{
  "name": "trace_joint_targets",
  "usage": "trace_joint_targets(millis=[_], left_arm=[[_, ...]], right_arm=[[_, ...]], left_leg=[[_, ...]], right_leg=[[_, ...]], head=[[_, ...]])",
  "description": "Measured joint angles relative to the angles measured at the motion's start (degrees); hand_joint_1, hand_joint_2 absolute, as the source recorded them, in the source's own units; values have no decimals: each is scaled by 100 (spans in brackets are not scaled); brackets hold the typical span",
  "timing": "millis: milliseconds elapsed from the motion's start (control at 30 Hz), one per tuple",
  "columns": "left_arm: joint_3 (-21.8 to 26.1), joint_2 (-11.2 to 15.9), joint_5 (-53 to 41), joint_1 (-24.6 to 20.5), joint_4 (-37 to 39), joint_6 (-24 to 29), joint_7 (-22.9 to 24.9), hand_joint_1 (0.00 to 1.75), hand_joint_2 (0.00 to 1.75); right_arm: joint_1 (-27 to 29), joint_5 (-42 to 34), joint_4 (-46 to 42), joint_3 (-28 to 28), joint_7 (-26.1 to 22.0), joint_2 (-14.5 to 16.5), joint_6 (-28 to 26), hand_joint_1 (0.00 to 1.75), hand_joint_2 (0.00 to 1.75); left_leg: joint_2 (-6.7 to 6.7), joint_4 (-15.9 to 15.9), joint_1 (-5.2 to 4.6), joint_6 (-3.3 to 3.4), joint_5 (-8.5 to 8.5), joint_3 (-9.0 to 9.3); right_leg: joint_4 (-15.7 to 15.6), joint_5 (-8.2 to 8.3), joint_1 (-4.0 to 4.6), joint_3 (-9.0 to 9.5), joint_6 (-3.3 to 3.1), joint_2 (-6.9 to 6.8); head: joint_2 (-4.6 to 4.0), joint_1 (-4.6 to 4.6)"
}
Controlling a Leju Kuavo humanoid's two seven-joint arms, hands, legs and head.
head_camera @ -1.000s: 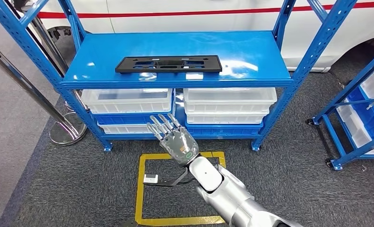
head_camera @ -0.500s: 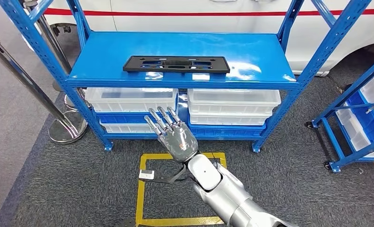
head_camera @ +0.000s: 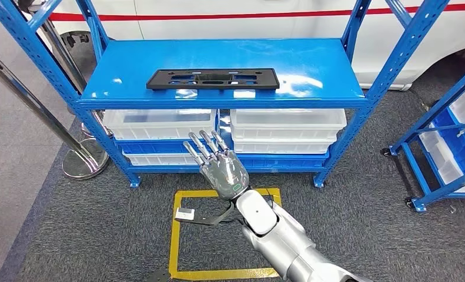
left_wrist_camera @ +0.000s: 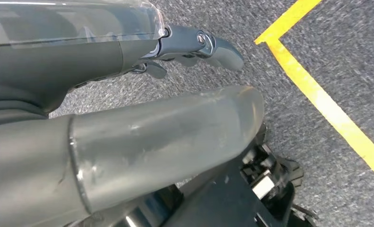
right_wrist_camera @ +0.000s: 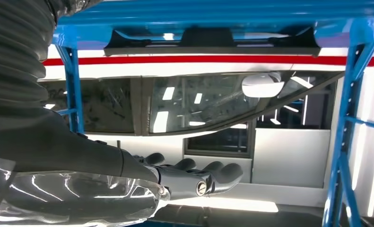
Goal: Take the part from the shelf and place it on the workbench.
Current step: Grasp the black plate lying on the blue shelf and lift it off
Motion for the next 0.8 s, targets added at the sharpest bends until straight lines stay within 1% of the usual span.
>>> trace_joint_targets(millis=[33,67,100,133,167,200,233,267,300,333,367,433,467,500,533,600,633,667,700,733,767,800], left_arm=[[0,0,-1,-1,1,-2,3,0,0],[0,-1,-7,-1,1,-4,5,0,0],[0,-1,-12,3,2,-6,9,0,0],[0,-2,-17,7,4,-8,14,0,0],[0,-2,-23,9,5,-7,15,0,0],[0,-2,-27,7,6,-5,16,0,0],[0,-2,-33,0,7,-5,16,0,0],[-1,-2,-41,-9,8,-5,16,0,0],[-1,-2,-50,-20,8,-7,17,0,0],[-2,-3,-61,-31,10,-6,20,0,0],[-2,-4,-74,-40,11,-4,25,0,0],[-2,-7,-93,-51,15,0,39,0,0],[-2,-8,-99,-55,15,-5,44,0,0],[-2,-10,-102,-65,15,-16,46,0,0],[-2,-13,-107,-76,16,-33,48,0,0],[-2,-16,-120,-96,17,-67,51,0,0],[-2,-17,-129,-98,18,-80,54,0,0],[-2,-17,-137,-96,19,-90,56,0,0],[-2,-19,-145,-96,19,-97,57,0,0],[-2,-22,-151,-97,20,-101,58,0,0],[-2,-26,-154,-99,20,-103,58,0,0],[-2,-31,-155,-105,21,-103,57,0,0]], right_arm=[[5,-3,4,-23,-14,2,0,0,175],[17,-4,11,-45,-20,2,1,0,175],[37,3,24,-65,-31,1,1,0,175],[63,14,40,-89,-57,1,1,0,175],[91,26,60,-122,-93,1,1,0,175],[116,38,83,-162,-127,4,1,0,175],[132,43,110,-198,-142,8,1,0,175],[139,45,144,-225,-133,12,1,0,175],[140,46,184,-240,-107,16,0,0,175],[137,47,232,-244,-75,17,-1,0,175],[134,47,285,-246,-49,17,-1,0,175],[123,44,387,-250,-3,17,-3,0,175],[107,42,437,-250,16,16,-4,0,175],[80,40,491,-250,32,16,-5,0,175],[50,39,557,-250,45,16,-6,0,175],[-19,33,770,-250,60,16,-5,0,175],[-49,28,900,-250,59,16,-5,0,175],[-80,20,1030,-250,49,16,-4,0,175],[-119,13,1143,-250,35,17,-2,0,175],[-167,4,1234,-250,19,21,-1,0,175],[-224,-7,1317,-250,4,25,2,0,175],[-282,-21,1388,-250,-8,32,3,0,175]], left_leg=[[2,291,7,-22,-160,-137],[2,666,7,-42,-340,-320],[2,1039,10,-60,-478,-509],[2,1290,12,-73,-527,-647],[2,1328,13,-78,-459,-687],[3,1137,14,-73,-285,-611],[5,767,14,-60,-54,-445],[6,376,10,-38,118,-256],[3,44,0,-11,229,-97],[1,-153,-12,17,265,-5],[-4,-219,-27,47,236,26],[-9,-258,-20,114,236,41],[-9,-279,-11,146,239,61],[-7,-302,2,182,243,82],[-4,-315,6,209,241,99],[-2,-315,0,251,221,110],[-3,-309,-2,257,210,115],[-7,-301,-2,259,194,124],[-12,-289,-2,253,174,138],[-16,-273,-2,243,147,158],[-19,-257,-4,225,115,178],[-20,-235,-16,202,84,190]], right_leg=[[-13,2,-8,13,-21,-7],[-16,-2,-8,17,-36,-9],[-13,-7,-5,18,-45,-12],[-11,-15,-2,22,-49,-10],[-7,-25,-1,31,-49,-7],[-3,-40,-1,49,-43,-3],[2,-60,-1,72,-32,2],[8,-82,6,94,-14,5],[19,-103,15,105,9,7],[24,-115,24,107,34,8],[23,-123,31,104,61,7],[19,-140,33,107,120,5],[69,-180,28,93,148,3],[212,-264,26,28,174,2],[475,-395,18,-105,191,1],[1219,-686,14,-522,211,0],[1510,-743,13,-710,216,-1],[1612,-689,12,-812,215,-1],[1495,-523,11,-802,207,-2],[1181,-285,10,-688,193,-3],[797,-73,13,-527,173,-3],[449,65,23,-372,155,-3]], head=[[0,-1],[0,-1],[0,0],[0,0],[0,0],[0,-1],[0,-1],[0,0],[0,1],[0,1],[0,1],[0,1],[0,2],[0,2],[0,2],[0,2],[0,2],[0,2],[0,2],[0,3],[0,3],[0,3]])
